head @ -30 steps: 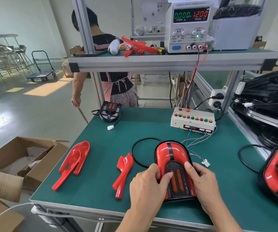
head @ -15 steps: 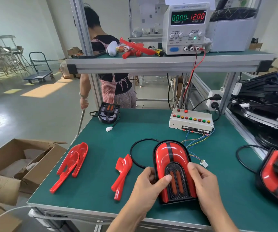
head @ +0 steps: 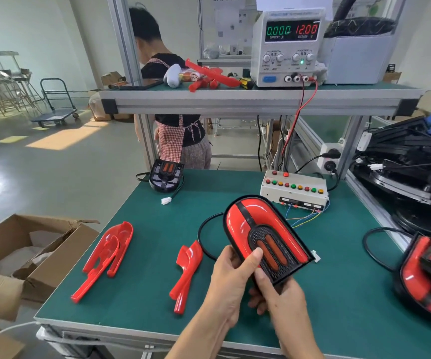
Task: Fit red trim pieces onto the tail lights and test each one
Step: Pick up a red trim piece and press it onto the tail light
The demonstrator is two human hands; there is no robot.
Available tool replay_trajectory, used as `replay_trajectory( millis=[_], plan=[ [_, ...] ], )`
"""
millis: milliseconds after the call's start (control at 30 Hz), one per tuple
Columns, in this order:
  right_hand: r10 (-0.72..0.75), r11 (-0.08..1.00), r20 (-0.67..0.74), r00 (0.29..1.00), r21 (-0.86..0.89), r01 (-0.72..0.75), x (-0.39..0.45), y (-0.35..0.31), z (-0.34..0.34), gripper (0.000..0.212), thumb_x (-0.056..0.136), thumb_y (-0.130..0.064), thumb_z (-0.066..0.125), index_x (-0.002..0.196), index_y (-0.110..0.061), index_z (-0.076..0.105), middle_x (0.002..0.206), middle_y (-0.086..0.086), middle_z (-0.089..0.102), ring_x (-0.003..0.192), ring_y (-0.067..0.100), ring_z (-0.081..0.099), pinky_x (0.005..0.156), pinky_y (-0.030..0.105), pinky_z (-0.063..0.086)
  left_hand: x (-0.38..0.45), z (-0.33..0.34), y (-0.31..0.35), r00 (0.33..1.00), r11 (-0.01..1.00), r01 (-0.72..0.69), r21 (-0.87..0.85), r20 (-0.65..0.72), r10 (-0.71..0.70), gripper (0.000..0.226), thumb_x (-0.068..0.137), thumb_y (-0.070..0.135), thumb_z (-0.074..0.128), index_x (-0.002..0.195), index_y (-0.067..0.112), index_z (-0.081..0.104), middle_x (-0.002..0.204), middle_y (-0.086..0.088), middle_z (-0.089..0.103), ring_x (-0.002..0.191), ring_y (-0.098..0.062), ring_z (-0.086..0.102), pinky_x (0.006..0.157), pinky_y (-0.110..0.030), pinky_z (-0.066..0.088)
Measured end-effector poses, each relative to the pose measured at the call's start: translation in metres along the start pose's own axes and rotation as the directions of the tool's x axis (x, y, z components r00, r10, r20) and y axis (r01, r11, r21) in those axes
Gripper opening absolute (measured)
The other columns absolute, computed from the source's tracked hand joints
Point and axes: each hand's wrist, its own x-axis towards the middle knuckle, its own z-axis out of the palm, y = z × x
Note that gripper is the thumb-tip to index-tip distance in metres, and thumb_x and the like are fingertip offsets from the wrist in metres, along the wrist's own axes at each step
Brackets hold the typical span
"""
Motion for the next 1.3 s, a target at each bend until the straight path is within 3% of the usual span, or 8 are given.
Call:
replay_trajectory(
  millis=[67,133,300,433,667,1000,1200,1300],
  plan=[
    [0.0,1.0,-0.011,1.0,-0.012,0.0,0.001,0.001,0.002,0.06,0.063,-0.056,0.074,0.094,-0.004,0.069,0.069,0.016,0.074,0.055,0.032,0.07,0.047,0.032,0.051,0.0,-0.002,-0.002,1.0,1.0,0.0,0.006,0.004,-0.001,0.055,0.075,0.043,0.084,0.109,0.006,0.061,0.093,-0.01,0.073,0.059,-0.019,0.058,0.043,-0.027,0.039],
    [0.016,1.0,-0.007,1.0,0.019,-0.016,0.001,0.001,0.001,0.058,0.066,-0.053,0.075,0.096,-0.004,0.069,0.072,0.018,0.075,0.059,0.034,0.072,0.049,0.03,0.054,0.0,-0.005,-0.001,1.0,1.0,-0.018,0.022,0.011,0.018,0.052,0.072,0.042,0.085,0.108,0.01,0.064,0.097,-0.01,0.075,0.069,-0.016,0.064,0.047,-0.026,0.045],
    [0.009,0.997,0.002,1.0,0.075,-0.009,-0.001,0.004,-0.003,0.055,0.069,-0.045,0.075,0.101,-0.001,0.065,0.075,0.022,0.074,0.062,0.039,0.072,0.052,0.029,0.056,0.009,-0.008,0.009,0.997,0.995,-0.051,0.085,0.066,0.045,0.058,0.077,0.061,0.077,0.116,0.018,0.068,0.111,-0.01,0.076,0.1,-0.022,0.071,0.087,-0.037,0.054],
    [-0.009,0.998,0.008,1.0,0.061,0.008,-0.002,0.005,-0.002,0.047,0.074,-0.039,0.073,0.101,-0.001,0.063,0.077,0.021,0.075,0.065,0.037,0.073,0.055,0.029,0.057,0.023,-0.003,0.031,1.0,0.996,-0.024,-0.08,0.016,0.026,0.077,0.084,0.072,0.053,0.131,0.012,0.064,0.126,-0.012,0.07,0.12,-0.023,0.066,0.105,-0.041,0.049],
    [-0.037,0.999,0.035,0.999,0.024,0.036,-0.002,0.007,-0.005,0.022,0.091,-0.02,0.07,0.102,-0.003,0.063,0.078,0.019,0.075,0.066,0.034,0.073,0.057,0.029,0.058,0.028,-0.001,0.034,0.999,0.978,-0.038,-0.205,-0.029,0.032,0.063,0.092,0.052,0.052,0.126,0.0,0.066,0.122,-0.021,0.071,0.12,-0.033,0.065,0.11,-0.051,0.046],
    [-0.036,0.999,0.025,0.999,0.006,0.036,-0.001,0.009,-0.003,0.043,0.079,-0.036,0.071,0.1,0.0,0.064,0.076,0.019,0.074,0.062,0.035,0.072,0.055,0.03,0.056,0.033,-0.007,0.034,1.0,0.989,-0.031,-0.143,-0.005,0.03,0.054,0.099,0.047,0.051,0.123,0.002,0.068,0.12,-0.019,0.072,0.119,-0.033,0.066,0.11,-0.054,0.045],
    [-0.034,0.999,0.036,0.999,-0.013,0.035,-0.002,0.007,-0.004,0.047,0.08,-0.043,0.076,0.099,-0.001,0.063,0.078,0.018,0.074,0.065,0.034,0.073,0.059,0.034,0.056,0.037,-0.007,0.042,0.995,0.975,0.099,-0.199,0.045,-0.092,0.056,0.098,0.058,0.045,0.115,0.016,0.077,0.122,-0.01,0.072,0.121,-0.025,0.065,0.104,-0.042,0.048],
    [-0.031,0.999,0.054,0.998,-0.035,0.032,-0.002,0.006,-0.004,0.047,0.083,-0.044,0.075,0.1,-0.003,0.063,0.078,0.017,0.074,0.065,0.033,0.073,0.059,0.034,0.056,0.039,-0.005,0.044,0.996,0.973,0.084,-0.215,-0.007,-0.088,0.067,0.084,0.059,0.061,0.126,0.008,0.069,0.122,-0.014,0.072,0.117,-0.027,0.067,0.105,-0.047,0.049]
  ],
)
